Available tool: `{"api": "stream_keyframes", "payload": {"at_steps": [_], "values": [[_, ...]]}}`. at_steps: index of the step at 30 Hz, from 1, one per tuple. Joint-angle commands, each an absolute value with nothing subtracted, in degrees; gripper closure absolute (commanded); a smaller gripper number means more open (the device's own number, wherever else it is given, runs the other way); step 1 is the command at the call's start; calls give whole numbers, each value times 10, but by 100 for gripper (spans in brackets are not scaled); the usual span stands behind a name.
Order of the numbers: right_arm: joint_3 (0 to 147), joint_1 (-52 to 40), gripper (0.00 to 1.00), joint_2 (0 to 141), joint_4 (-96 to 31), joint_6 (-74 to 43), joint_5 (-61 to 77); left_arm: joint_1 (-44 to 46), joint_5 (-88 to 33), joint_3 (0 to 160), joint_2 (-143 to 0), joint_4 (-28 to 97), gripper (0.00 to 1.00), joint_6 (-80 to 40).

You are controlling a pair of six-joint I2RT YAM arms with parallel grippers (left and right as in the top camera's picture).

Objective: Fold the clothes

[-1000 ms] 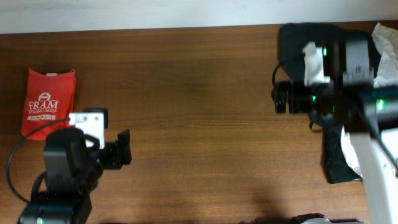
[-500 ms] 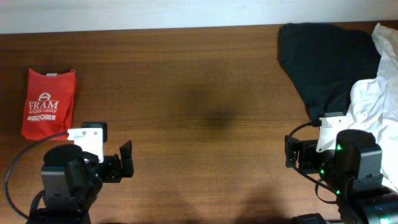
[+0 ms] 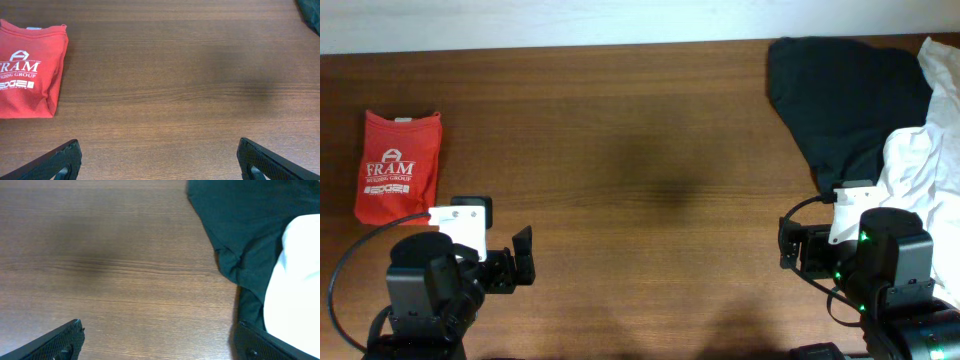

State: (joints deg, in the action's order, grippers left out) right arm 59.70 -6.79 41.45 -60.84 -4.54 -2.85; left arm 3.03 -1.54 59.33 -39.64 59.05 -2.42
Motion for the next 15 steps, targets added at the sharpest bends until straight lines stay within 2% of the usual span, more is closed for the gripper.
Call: {"api": "stream_keyframes", "payload": {"at_steps": [1, 9, 15], "values": [[594, -67, 1, 413, -606, -48, -53, 28, -18, 589, -395, 590, 1, -17], [539, -65, 1, 348, -482, 43, -53, 28, -18, 589, -395, 590, 1, -17], [369, -21, 1, 203, -307, 43, -47, 28, -18, 589, -395, 590, 1, -17]]}}
